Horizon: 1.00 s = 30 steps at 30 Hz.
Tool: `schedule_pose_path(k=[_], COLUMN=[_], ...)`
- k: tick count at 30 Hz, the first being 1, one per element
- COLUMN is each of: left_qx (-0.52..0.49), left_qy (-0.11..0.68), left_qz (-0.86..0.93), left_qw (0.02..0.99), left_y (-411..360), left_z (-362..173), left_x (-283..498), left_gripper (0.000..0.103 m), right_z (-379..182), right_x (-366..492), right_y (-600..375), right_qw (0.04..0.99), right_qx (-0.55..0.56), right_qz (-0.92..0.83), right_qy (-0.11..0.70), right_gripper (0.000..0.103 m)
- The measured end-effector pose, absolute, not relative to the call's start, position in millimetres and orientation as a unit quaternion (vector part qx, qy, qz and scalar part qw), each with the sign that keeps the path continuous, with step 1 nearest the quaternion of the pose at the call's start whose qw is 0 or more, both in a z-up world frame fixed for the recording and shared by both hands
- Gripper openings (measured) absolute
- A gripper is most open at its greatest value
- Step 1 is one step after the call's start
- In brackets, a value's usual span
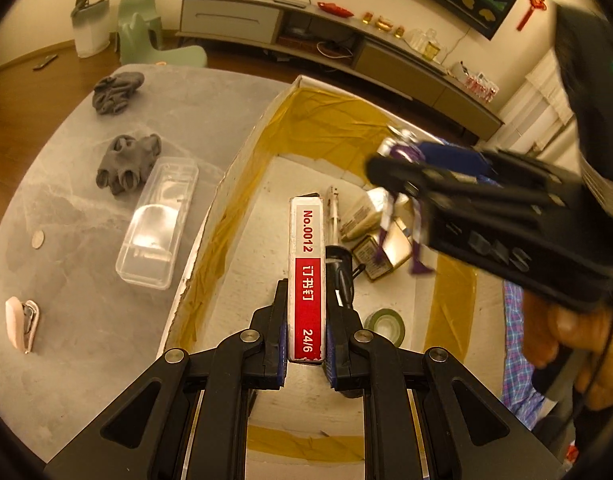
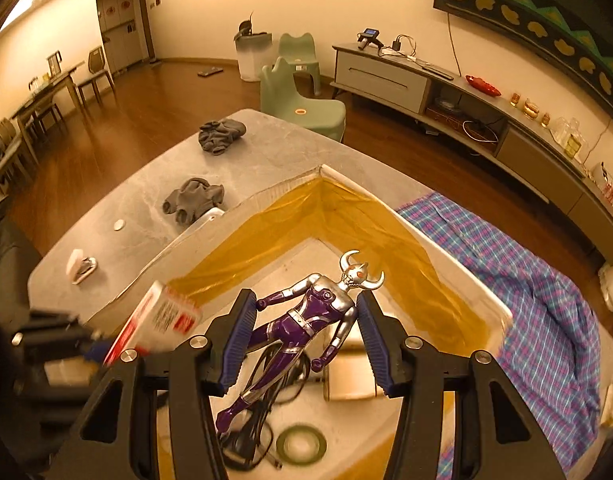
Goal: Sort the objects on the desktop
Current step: 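Carry the staple box and figure with both tools over the cardboard box, then open both tools to drop the staple box and figure into the box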
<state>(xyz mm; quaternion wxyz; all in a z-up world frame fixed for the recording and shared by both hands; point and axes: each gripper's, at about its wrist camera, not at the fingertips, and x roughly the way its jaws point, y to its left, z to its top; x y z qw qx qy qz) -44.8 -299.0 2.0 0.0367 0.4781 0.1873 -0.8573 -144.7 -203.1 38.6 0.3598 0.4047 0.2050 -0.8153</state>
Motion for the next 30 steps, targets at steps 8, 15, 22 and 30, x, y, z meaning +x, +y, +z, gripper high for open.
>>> schedule_pose_path(k=[8,15,22,30], left_qx=[0.491,0.498,0.493,0.486], left_qy=[0.181,0.175,0.168,0.162], left_qz=[-0.852,-0.849,-0.854,-0.858], left_qw=[0.021,0.016,0.011,0.017], left_y=[-299.7,-302.8,-300.1,-296.8], left_z=[-6.0,-12.8,-10.8,-5.1], left_x=[-47.8,-51.6,-50.9,-43.0], left_gripper=[0.015,0.016,0.027,0.031], right_z=[11.0,-6.6,-13.1,-5.2], right_x=[-166.7,-181.8,-190.5,-180.8], right_y=[-244.2,-262.2,-262.9,-248.2], right_qw=[0.337,0.32,0.311,0.321], right_qx=[0.425,0.438,0.444,0.444], right_qz=[-0.804,-0.799,-0.802,-0.801], right_qy=[0.245,0.26,0.25,0.241], right_gripper=[0.053,0.054,0.062,0.062])
